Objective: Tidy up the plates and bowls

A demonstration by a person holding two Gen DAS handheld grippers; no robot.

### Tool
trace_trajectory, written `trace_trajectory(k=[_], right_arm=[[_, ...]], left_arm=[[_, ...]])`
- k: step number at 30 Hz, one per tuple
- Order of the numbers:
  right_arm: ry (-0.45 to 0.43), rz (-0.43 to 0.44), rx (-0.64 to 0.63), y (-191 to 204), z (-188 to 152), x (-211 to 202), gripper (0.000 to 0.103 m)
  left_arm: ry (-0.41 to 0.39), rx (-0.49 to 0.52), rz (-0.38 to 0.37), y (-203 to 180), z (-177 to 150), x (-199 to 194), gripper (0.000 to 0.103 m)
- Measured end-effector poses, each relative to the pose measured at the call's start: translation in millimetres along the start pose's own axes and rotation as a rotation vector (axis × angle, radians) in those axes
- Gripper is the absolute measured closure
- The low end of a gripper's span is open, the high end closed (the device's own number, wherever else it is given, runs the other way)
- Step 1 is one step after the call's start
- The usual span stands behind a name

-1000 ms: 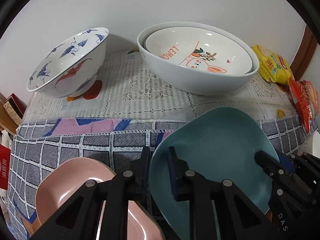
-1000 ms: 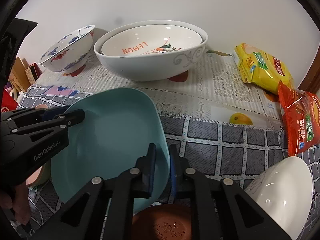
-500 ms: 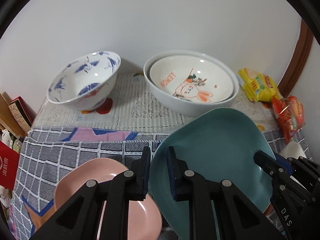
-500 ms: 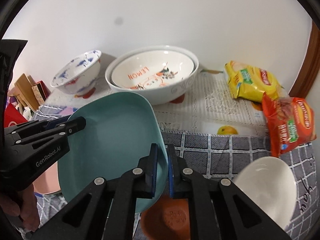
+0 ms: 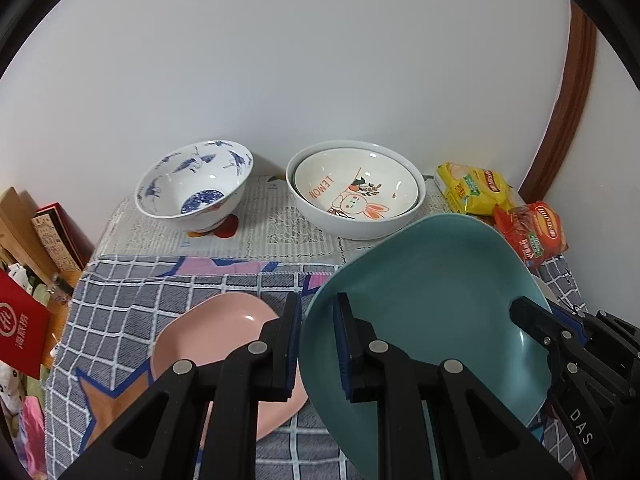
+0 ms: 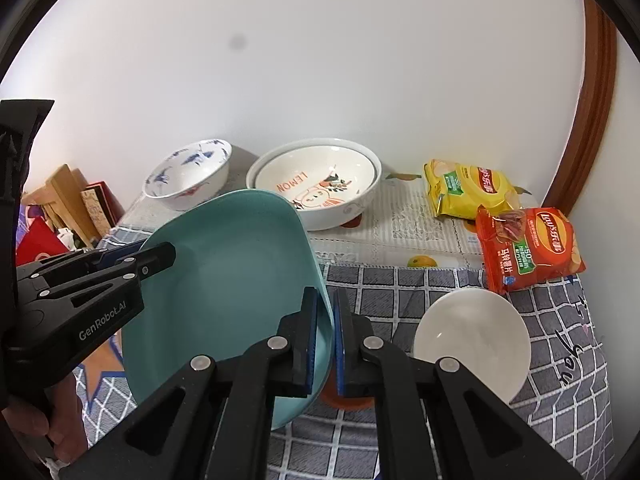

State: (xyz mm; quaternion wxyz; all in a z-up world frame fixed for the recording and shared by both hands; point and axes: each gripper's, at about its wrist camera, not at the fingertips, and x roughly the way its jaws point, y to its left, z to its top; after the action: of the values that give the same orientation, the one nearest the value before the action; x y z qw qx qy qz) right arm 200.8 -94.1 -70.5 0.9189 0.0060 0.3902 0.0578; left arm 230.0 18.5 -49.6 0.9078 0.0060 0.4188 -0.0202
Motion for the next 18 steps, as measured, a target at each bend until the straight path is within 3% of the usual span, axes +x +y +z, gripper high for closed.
trace_trajectory(k=[9, 18], right_arm=[[-0.034, 0.034, 0.003, 16.5, -2.9, -27.4, 0.096], [-0.036, 0.065, -0.006, 36.3, -4.9, -24.0, 0.096]], left_arm=[[-0.027, -0.020, 0.012, 15.1, -8.6, -27.1, 0.087], [-0.030, -0.038, 0.035, 37.3, -12.0, -32.5, 0.087]])
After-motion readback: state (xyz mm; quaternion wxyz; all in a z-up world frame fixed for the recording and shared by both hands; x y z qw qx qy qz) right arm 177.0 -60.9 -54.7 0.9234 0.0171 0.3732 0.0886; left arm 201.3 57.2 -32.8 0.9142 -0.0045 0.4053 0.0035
